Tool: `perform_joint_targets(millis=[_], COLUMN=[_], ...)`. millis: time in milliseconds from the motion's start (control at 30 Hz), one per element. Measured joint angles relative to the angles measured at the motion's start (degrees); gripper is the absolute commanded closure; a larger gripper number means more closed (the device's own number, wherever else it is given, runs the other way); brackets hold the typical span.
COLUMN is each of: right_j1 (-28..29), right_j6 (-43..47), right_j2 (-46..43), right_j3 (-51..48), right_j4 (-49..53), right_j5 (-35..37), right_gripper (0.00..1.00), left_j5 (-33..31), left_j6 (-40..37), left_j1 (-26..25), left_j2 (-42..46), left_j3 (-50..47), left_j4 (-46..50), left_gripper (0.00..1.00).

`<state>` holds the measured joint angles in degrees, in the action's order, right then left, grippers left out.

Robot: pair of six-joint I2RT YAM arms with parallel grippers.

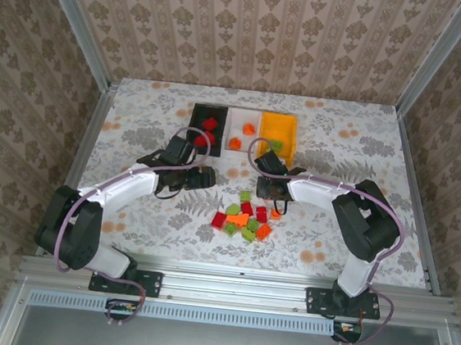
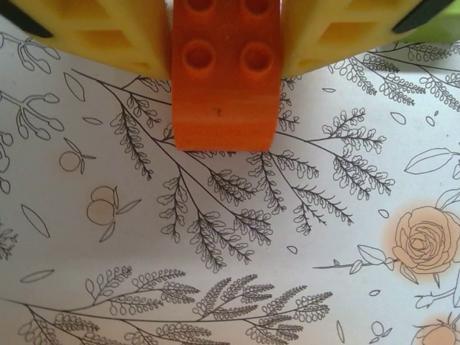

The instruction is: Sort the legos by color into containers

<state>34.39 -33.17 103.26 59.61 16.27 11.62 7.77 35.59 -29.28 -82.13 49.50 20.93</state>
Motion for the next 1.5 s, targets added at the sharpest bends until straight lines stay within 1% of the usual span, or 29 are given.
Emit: perform_joint_targets(millis=[67,233,400,467,533,633,700,800,933,1000,1067,1167,1200,1267,1400,1500], right_j1=[0.0,0.0,0.0,0.0,0.0,-0.02,-0.07,-0.13,-0.39,-0.61,-0.76,-0.83,-0.83,-0.81,-0.48,0.13], right_j6=[0.04,0.22,0.46,1.27,2.58,5.07,6.82,9.33,12.15,13.14,13.77,14.47,14.8,15.28,15.65,15.65], right_j2=[0.37,1.25,-0.15,-1.27,-1.27,2.25,6.93,14.4,24.06,27.54,29.66,30.64,30.64,30.62,29.35,23.58], right_j3=[0.2,0.59,0.98,3.19,8.28,20.79,29.81,39.85,50.69,54.38,56.06,57.05,57.22,57.92,57.57,51.95], right_j4=[0.02,0.04,0.52,1.97,3.1,3.63,3.56,4.7,10.4,12.81,15.04,17.27,17.75,18.64,18.99,18.03], right_j5=[-0.02,0.2,0.44,0.48,0.63,1.31,1.73,2.47,3.37,3.48,3.48,3.34,3.37,3.39,3.54,4.15], right_gripper=[0.56,0.65,0.67,0.67,0.67,0.67,0.67,0.67,0.66,0.65,0.62,0.49,0.47,0.45,0.45,0.44], left_j5=[0.0,0.0,0.0,-0.02,-0.02,0.13,0.22,0.2,0.28,0.5,0.83,1.05,1.09,1.11,1.51,1.55], left_j6=[0.0,0.0,-0.02,-0.02,-0.04,-0.02,0.0,0.0,0.02,0.02,0.02,0.02,0.0,0.0,0.0,0.0], left_j1=[0.0,0.0,0.0,0.0,0.11,0.42,0.9,1.68,2.43,2.51,2.64,2.71,2.71,2.69,2.69,2.69], left_j2=[0.0,0.0,0.17,0.68,1.33,1.95,2.34,4.28,7.8,8.5,8.83,9.18,9.33,9.6,9.68,9.88], left_j3=[0.0,0.02,0.02,0.02,0.02,0.0,-0.24,-2.27,-5.38,-5.95,-6.14,-6.25,-6.25,-6.23,-5.88,-5.09], left_j4=[-0.02,0.0,0.11,0.26,0.33,0.26,0.22,0.11,0.68,1.01,1.49,1.95,2.05,2.49,3.15,3.3], left_gripper=[0.1,0.1,0.09,0.09,0.09,0.09,0.09,0.09,0.08,0.08,0.08,0.07,0.07,0.06,0.06,0.04])
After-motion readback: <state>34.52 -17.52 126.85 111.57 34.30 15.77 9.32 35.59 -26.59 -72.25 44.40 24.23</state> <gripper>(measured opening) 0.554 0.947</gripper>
